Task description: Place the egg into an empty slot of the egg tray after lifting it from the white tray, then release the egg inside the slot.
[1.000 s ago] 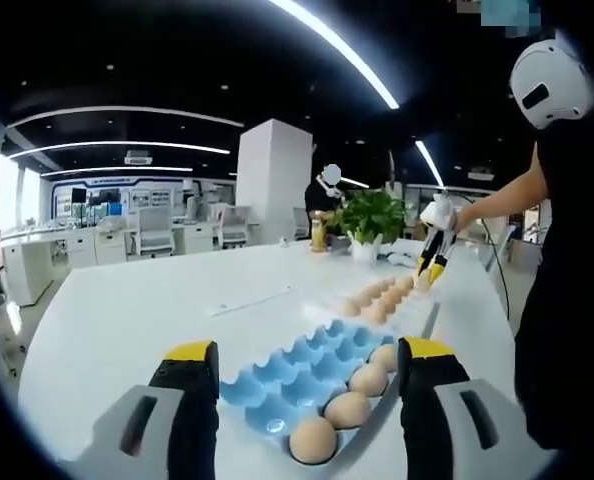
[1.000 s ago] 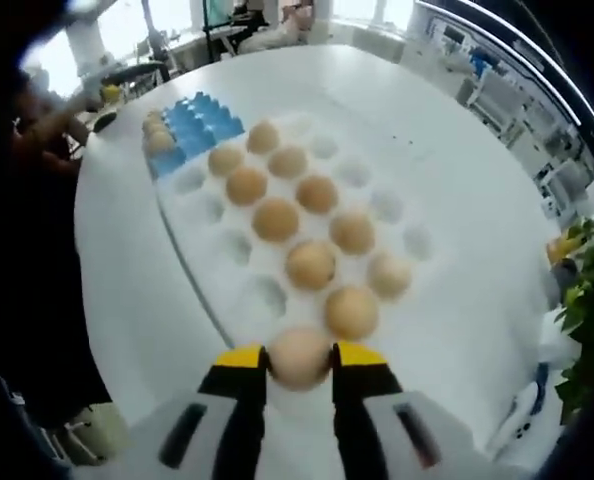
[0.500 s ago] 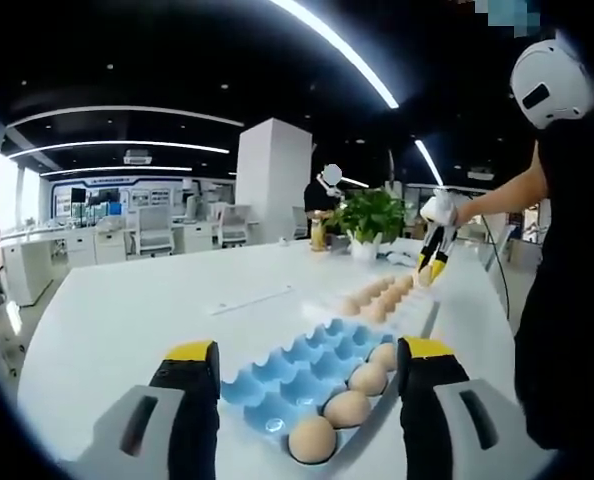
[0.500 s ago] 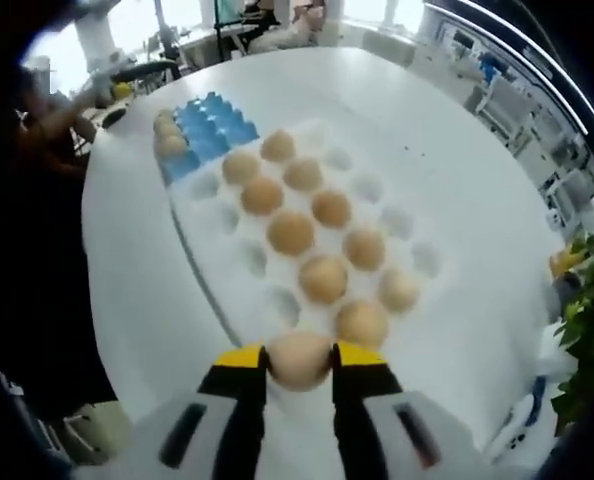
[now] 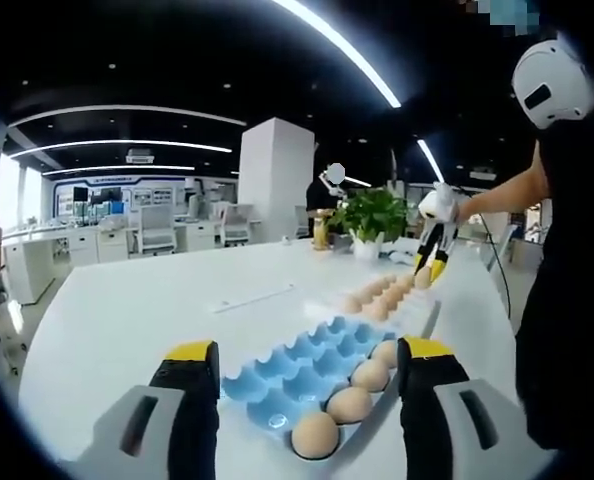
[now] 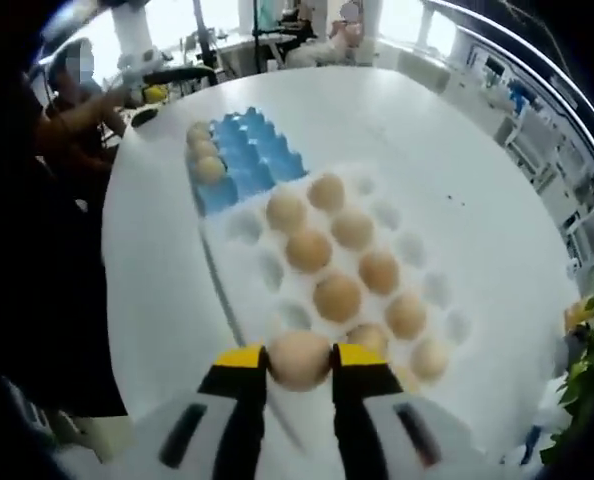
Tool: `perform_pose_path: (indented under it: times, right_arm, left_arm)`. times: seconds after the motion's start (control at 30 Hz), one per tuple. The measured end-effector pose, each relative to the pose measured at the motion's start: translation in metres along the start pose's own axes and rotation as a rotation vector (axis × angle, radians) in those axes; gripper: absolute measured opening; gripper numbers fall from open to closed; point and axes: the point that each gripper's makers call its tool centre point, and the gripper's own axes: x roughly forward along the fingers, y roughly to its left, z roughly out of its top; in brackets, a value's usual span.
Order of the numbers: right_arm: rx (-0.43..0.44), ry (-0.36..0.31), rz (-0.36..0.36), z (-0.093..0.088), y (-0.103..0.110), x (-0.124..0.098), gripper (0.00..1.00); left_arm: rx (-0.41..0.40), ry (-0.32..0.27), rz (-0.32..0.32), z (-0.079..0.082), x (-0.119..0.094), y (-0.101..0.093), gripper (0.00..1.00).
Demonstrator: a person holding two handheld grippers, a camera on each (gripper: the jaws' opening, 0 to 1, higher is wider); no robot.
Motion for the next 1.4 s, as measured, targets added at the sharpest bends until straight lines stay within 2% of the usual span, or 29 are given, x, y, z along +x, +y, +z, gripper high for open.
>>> perform_pose_path:
  times: [0.63, 1.4]
  right_arm:
    - [-0.126, -0.059, 0.115, 0.057, 0.034, 0.036, 0.25]
    - [-0.238, -0.107, 0.231, 0.107, 0.069, 0.075, 0.25]
  left_arm:
    - [-0.003, 0.008, 0.009, -0.003, -0.002, 0.004, 0.74]
    - [-0.002, 0.018, 0.005, -0.003, -0.004, 0.005, 0.74]
